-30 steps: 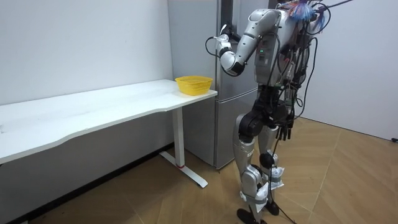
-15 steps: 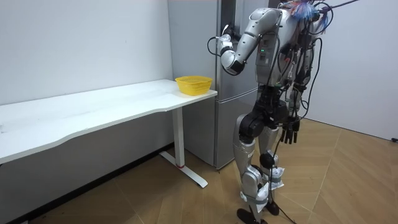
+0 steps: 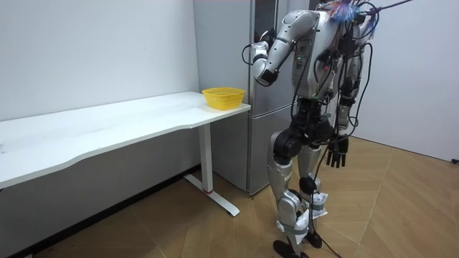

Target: Retrieve from the upper fridge

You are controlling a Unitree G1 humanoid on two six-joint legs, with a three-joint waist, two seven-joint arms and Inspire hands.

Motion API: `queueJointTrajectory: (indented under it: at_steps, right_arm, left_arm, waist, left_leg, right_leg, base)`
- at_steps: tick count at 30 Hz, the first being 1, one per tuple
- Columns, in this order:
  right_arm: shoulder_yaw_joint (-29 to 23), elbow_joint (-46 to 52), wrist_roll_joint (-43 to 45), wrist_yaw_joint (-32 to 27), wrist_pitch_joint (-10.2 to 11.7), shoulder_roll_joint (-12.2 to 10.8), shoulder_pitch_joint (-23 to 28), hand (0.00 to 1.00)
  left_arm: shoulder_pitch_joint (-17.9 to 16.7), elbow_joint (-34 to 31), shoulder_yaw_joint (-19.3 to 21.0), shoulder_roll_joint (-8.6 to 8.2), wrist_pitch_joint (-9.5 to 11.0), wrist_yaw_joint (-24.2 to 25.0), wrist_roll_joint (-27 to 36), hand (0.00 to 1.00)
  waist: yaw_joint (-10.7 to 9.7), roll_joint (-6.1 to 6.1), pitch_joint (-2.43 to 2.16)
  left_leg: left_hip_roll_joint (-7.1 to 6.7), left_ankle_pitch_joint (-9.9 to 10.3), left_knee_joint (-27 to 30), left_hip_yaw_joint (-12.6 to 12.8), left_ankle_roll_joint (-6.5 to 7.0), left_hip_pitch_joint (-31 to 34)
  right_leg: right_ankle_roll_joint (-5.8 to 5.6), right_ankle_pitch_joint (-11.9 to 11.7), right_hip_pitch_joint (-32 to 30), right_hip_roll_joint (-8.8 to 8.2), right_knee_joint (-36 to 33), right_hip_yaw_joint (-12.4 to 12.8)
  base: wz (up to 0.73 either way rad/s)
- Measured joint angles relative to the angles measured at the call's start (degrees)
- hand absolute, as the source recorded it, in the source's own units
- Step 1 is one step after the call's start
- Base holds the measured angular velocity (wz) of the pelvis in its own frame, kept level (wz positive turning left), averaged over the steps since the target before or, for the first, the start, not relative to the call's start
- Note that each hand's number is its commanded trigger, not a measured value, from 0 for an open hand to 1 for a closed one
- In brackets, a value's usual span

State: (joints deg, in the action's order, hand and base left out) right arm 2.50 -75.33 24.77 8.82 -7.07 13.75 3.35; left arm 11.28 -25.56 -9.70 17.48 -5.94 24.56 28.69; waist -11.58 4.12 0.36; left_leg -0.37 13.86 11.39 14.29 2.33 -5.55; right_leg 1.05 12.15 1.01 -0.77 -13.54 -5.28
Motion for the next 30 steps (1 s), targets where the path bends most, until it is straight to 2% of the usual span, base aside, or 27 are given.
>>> queueJointTrajectory:
  at_steps: [3, 10, 14, 16, 25, 30]
  right_arm:
    - [0.03, -0.01, -0.25, -0.16, -0.02, 0.01, -0.05, 0.0]
    - [0.08, -0.02, -1.94, -0.56, -0.04, -0.05, 0.1, 0.0]
    - [0.19, 0.07, -2.64, -0.63, -0.07, -0.05, 0.39, 0.0]
    - [0.24, 1.19, -3.42, -0.6, -0.11, -0.05, 1.16, 0.0]
    - [0.63, 1.7, -5.23, -0.56, 0.02, -0.03, 2.03, 0.0]
    - [0.76, 1.49, -6.69, -0.61, 0.01, -0.02, 1.69, 0.0]
  left_arm:
    - [0.83, 0.01, -1.38, 0.02, -0.05, -0.2, -0.07, 0.0]
    - [2.7, 0.38, -4.42, -0.29, -0.04, -0.3, -0.11, 0.0]
    - [3.0, 0.4, -5.63, -0.52, -0.05, -0.15, -0.06, 0.0]
    - [3.66, 0.4, -6.35, -0.51, -0.12, -0.13, -0.06, 0.0]
    - [5.24, 0.39, -8.46, -0.74, -0.2, 0.24, 0.0, 0.0]
    - [6.11, 0.42, -9.05, -1.12, -0.2, 1.12, 0.74, 0.0]
  waist:
    - [-0.48, -0.64, -0.04]
    - [-0.51, -0.62, -0.02]
    - [-0.79, -0.06, -0.27]
    - [-0.76, 0.43, -0.27]
    - [-0.85, 0.71, -0.35]
    - [-0.89, 0.92, -0.22]
  left_leg:
    - [-0.01, 0.01, 0.01, 0.08, 0.01, 0.06]
    - [-0.01, 0.12, 0.02, 1.31, 0.2, 0.14]
    - [0.14, 0.44, -0.11, 1.3, 0.75, 0.15]
    - [0.44, 1.02, -0.31, 1.29, 1.61, 0.08]
    - [0.58, 1.02, -0.56, 1.99, 1.61, -0.12]
    - [0.61, 1.03, -0.79, 2.73, 1.63, 0.01]
  right_leg:
    - [-0.17, -0.3, 0.12, 0.03, 0.72, 0.01]
    - [-0.58, -0.97, -0.07, 0.05, 0.9, 0.71]
    - [-0.66, -1.21, -0.18, 0.23, 0.87, 0.73]
    - [-0.65, -1.24, -0.19, 0.6, 0.81, 0.63]
    - [-0.63, -1.66, -0.25, 0.88, 0.76, 1.41]
    - [-0.73, -1.89, -0.25, 0.96, 0.82, 2.02]
  base:
    - [0.0]
    - [-0.04]
    - [0.0]
    - [0.02]
    - [-0.03]
    - [-0.08]
